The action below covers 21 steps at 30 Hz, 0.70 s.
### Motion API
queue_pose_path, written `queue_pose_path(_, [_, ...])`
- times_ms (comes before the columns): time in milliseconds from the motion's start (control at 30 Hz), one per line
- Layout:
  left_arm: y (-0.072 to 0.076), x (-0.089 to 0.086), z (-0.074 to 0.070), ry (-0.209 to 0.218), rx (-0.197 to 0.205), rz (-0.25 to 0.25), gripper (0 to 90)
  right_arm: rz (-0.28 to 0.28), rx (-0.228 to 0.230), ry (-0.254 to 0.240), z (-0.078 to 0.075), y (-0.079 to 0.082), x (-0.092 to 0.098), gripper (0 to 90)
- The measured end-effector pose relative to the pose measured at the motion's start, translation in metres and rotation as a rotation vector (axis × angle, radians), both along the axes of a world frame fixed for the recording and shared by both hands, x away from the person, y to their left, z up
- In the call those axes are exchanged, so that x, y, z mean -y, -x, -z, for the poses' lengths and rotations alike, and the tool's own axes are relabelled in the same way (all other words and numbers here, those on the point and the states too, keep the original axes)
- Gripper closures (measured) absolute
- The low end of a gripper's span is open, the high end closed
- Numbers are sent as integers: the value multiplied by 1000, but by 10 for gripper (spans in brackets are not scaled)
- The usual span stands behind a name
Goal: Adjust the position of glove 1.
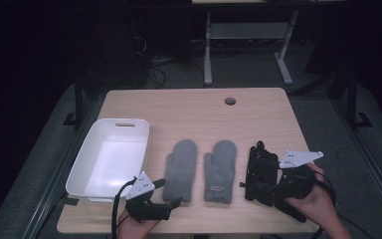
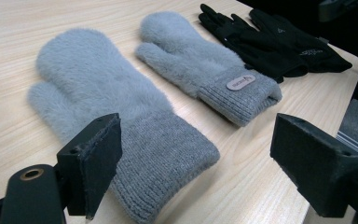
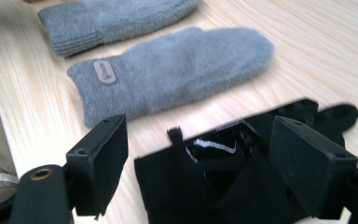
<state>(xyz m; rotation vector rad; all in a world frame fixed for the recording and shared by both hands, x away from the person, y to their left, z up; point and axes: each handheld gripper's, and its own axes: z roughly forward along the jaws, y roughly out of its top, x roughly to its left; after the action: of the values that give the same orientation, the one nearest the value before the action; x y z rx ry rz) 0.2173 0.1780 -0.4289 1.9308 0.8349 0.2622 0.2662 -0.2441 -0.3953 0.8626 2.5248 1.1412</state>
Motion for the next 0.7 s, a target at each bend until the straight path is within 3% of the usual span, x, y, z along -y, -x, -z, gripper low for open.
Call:
queue_pose_path(267, [0,-1,0,7,-1,-4,164,-87,-13,40,-12,-23,-32,212])
queue_pose_path(700, [-1,-3,0,24,0,-10,164,-174,-64,82,-12,-57,-76,236])
